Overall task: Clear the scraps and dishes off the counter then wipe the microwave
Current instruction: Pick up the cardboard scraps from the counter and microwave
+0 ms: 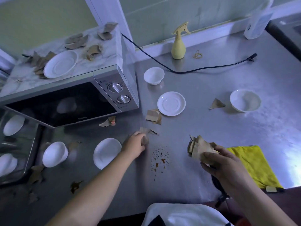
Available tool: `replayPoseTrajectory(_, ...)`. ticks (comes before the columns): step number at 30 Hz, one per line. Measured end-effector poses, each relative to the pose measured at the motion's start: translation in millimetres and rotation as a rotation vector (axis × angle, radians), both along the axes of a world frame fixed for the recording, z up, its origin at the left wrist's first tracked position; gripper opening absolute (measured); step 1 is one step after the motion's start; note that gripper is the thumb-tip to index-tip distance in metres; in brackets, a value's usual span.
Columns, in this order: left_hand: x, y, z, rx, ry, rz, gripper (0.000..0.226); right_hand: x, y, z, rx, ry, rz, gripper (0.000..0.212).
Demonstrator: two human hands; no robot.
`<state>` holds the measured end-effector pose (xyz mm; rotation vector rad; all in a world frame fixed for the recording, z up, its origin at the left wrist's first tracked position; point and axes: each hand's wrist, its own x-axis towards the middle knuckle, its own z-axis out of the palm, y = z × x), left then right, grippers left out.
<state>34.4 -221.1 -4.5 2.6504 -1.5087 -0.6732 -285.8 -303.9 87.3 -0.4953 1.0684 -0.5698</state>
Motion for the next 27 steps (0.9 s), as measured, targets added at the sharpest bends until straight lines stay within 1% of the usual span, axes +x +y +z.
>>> replayPoseTrajectory(3,-17,20,-6,-0.048,0.003,0.015,0.040,6,-4,1,-0.018,-0.007,0.039,0.026)
replayPoseTrajectory(7,-32,41,-6,-0.178,0.025,0.090,0.033,12,-5,0,-0.017,-0.012,0.103,0.025)
replayPoseTrajectory(9,-37,47,0,-0.245,0.080,0.188,0.027,13,-5,-2,-0.020,-0.004,0.132,0.024)
replayPoseTrajectory(11,-44,52,13,-0.321,0.105,0.304,0.015,14,-4,-6,-0.032,0.008,0.163,0.024)
replayPoseTrajectory(12,-48,53,21,-0.366,0.110,0.358,0.017,14,-4,-8,-0.040,0.018,0.179,0.024)
replayPoseTrajectory(13,-53,55,32,-0.400,0.140,0.426,0.026,15,-3,-10,-0.048,0.028,0.193,0.024)
replayPoseTrajectory(14,-59,57,43,-0.435,0.211,0.497,0.031,16,-2,-11,-0.056,0.038,0.203,0.023)
replayPoseTrajectory(15,-65,58,56,-0.449,0.315,0.567,0.030,18,-1,-13,-0.067,0.048,0.213,0.023)
replayPoseTrajectory(17,-81,63,82,-0.486,0.594,0.638,0.013,23,2,-15,-0.105,0.069,0.242,0.022)
replayPoseTrajectory(18,-88,65,93,-0.507,0.740,0.626,0.005,26,4,-15,-0.124,0.075,0.257,0.023)
replayPoseTrajectory(20,-103,69,110,-0.525,0.911,0.550,0.024,33,9,-14,-0.161,0.064,0.291,0.027)
replayPoseTrajectory(22,-116,67,121,-0.536,0.944,0.503,0.029,40,13,-11,-0.191,0.014,0.348,0.027)
replayPoseTrajectory(24,-126,64,125,-0.520,0.920,0.475,0.025,45,15,-9,-0.203,-0.055,0.427,0.026)
replayPoseTrajectory(25,-129,63,125,-0.500,0.876,0.453,0.024,46,16,-9,-0.193,-0.088,0.463,0.027)
replayPoseTrajectory(27,-133,63,125,-0.439,0.716,0.413,0.023,48,15,-9,-0.160,-0.147,0.530,0.025)
